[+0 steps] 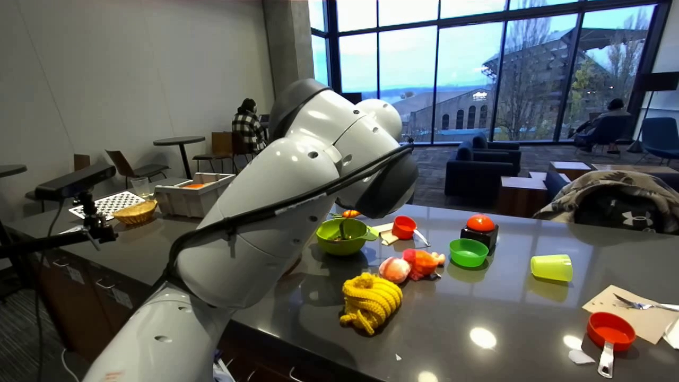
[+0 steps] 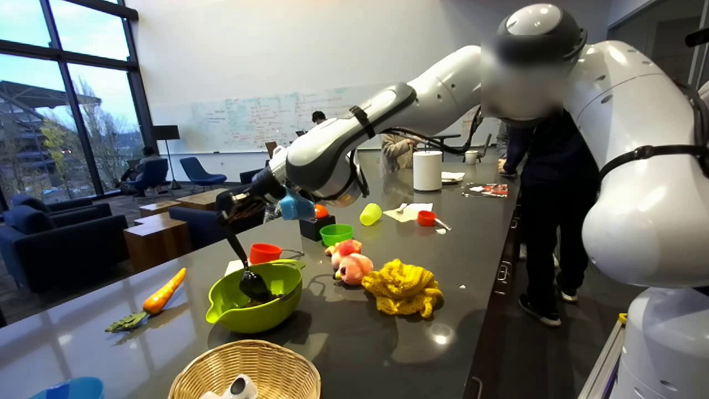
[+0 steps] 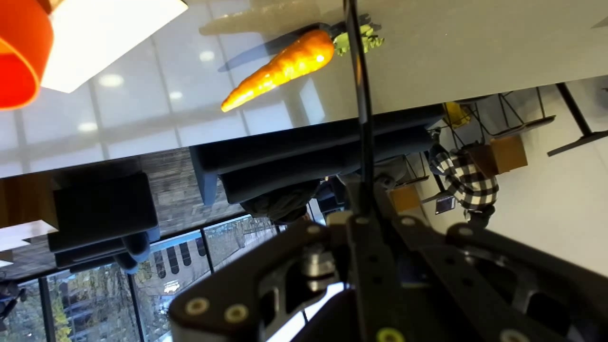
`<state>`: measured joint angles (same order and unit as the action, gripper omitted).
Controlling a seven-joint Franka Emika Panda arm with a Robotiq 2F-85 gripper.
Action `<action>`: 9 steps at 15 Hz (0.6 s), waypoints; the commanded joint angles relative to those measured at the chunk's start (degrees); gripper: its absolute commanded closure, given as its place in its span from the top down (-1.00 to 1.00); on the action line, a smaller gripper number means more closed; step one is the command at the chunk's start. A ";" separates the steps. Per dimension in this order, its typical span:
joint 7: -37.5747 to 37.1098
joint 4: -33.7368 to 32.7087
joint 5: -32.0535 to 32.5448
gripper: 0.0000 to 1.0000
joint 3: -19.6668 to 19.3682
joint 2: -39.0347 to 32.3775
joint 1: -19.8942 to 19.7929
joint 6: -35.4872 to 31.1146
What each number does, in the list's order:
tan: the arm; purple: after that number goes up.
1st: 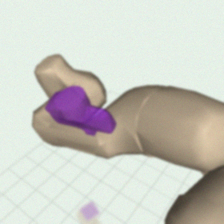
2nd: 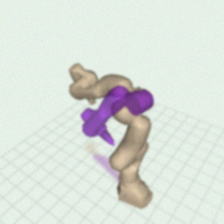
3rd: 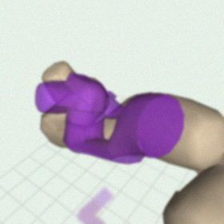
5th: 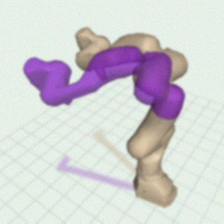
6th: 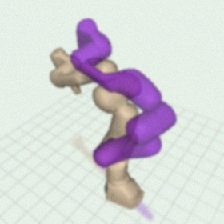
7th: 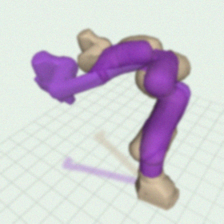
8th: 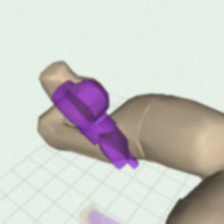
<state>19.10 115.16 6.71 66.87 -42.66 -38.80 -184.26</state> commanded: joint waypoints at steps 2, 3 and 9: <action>-2.29 1.99 1.78 -0.98 0.00 -0.67 -1.19 -1.64; -2.40 2.01 1.77 -0.98 -0.44 -0.80 -0.94 -1.70; -3.11 1.54 1.65 -0.98 -2.27 -2.54 0.14 -1.52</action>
<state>17.41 116.40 6.71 64.81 -43.74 -38.40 -184.48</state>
